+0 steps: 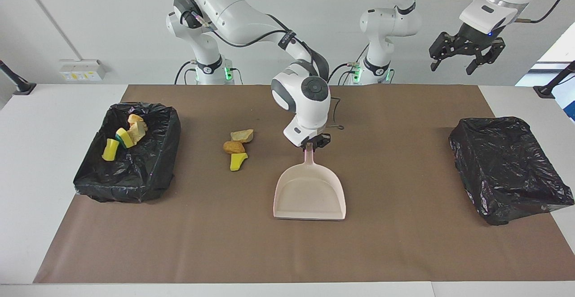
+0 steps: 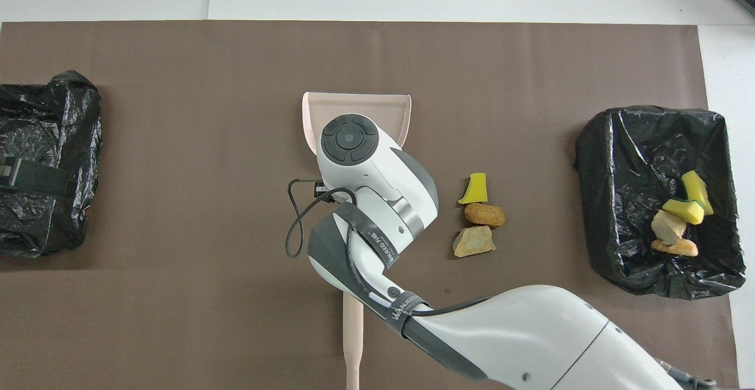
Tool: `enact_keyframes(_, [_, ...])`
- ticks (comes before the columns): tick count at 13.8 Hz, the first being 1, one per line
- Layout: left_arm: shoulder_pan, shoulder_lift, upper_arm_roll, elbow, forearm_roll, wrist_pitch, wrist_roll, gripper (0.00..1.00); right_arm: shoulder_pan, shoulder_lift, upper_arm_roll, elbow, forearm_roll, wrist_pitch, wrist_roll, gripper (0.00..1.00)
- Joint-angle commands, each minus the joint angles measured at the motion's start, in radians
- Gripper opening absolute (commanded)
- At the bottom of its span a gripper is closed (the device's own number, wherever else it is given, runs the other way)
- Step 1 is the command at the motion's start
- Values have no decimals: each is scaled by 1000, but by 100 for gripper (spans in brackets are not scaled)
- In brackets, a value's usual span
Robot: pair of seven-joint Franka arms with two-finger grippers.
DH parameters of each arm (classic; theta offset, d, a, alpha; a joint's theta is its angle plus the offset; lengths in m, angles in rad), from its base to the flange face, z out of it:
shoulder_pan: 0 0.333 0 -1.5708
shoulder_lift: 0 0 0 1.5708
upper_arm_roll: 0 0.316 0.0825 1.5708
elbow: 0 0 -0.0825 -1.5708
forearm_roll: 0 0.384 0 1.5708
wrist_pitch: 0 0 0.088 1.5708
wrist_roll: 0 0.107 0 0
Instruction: Sweep and dump trash in bin
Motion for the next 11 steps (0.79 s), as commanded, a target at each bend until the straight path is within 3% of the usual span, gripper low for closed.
enact_keyframes(1, [-4, -13, 0, -24, 12, 69, 10, 100, -8, 0, 10, 3, -12, -31, -51, 99])
enact_keyframes(6, [-7, 4, 0, -21, 13, 109, 9, 100, -62, -114, 10, -1, 29, -96, -69, 100])
enact_keyframes(11, [-59, 100, -20, -9, 21, 184, 1, 100, -103, -288, 11, -46, 60, -269, -60, 100])
